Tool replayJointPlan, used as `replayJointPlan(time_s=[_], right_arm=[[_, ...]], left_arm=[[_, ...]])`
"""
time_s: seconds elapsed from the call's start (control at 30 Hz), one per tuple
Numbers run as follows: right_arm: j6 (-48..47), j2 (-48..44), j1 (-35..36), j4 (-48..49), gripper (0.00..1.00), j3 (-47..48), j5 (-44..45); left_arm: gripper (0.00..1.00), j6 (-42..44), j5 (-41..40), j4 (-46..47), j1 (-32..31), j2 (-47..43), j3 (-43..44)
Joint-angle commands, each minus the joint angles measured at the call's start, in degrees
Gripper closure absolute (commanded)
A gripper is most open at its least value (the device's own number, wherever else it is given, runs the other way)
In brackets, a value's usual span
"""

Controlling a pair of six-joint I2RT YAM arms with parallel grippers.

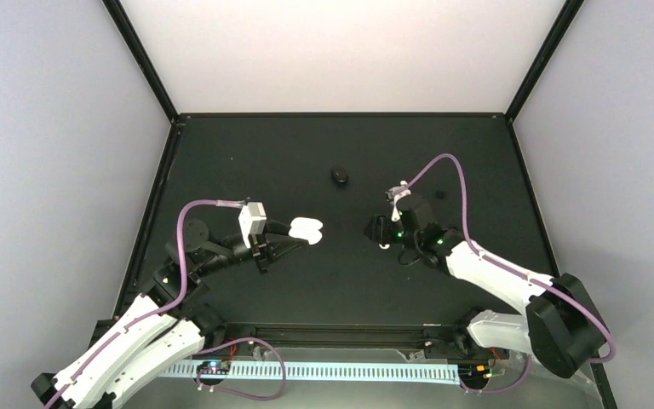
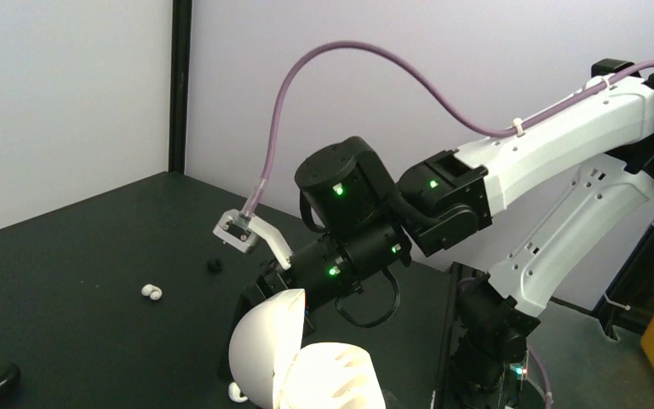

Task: Insert the wireless bluetooth earbuds into the charging case
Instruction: Pick up the earbud from the center of the board.

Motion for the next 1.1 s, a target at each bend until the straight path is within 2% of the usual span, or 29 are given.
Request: replayJointPlan(time_s=[0.0,0.17,0.2,0.27,0.47,0.63,0.73,0.8,1.07], right_arm=[[-6.24,-0.56,2.48,-4.0,0.3,3.56,1.93],[-7.09,-1.33,2.83,-1.08,0.22,2.06,1.58],[-7.31,-0.83,2.78,-1.68,0.18,2.79,0.49],[-8.34,1.93,3.09,-5.08,0.02,5.44,-1.93],[-10.35,3.7,6.65,-7.4,0.0,7.52,2.55],[-9.93,7.25,6.7,-8.96,0.13,8.0,4.52],[-8.69,8.55,6.71,-8.02,0.34,7.4,5.64],[-8.14,9.46,6.72,-7.58,0.42,7.23,6.38],[-6.99,13.13,6.59,-5.38,0.47,7.04,8.07]], left_arm=[[0.98,1.05,0.19,-0.17,-0.06,-0.06,1.33],[0.98,1.0,0.17,-0.11,-0.01,-0.18,1.32],[0.98,0.97,0.14,-0.1,-0.06,-0.19,1.32],[0.98,0.96,0.17,-0.12,-0.02,-0.15,1.32],[0.98,1.12,0.06,-0.35,-0.05,-0.32,1.41],[0.99,1.18,0.19,-0.39,-0.03,-0.39,1.47],[0.98,1.08,0.05,-0.53,-0.03,-0.46,1.41],[0.98,1.04,0.16,-0.42,-0.02,-0.36,1.41],[0.98,0.95,0.41,-0.35,-0.06,-0.41,1.37]])
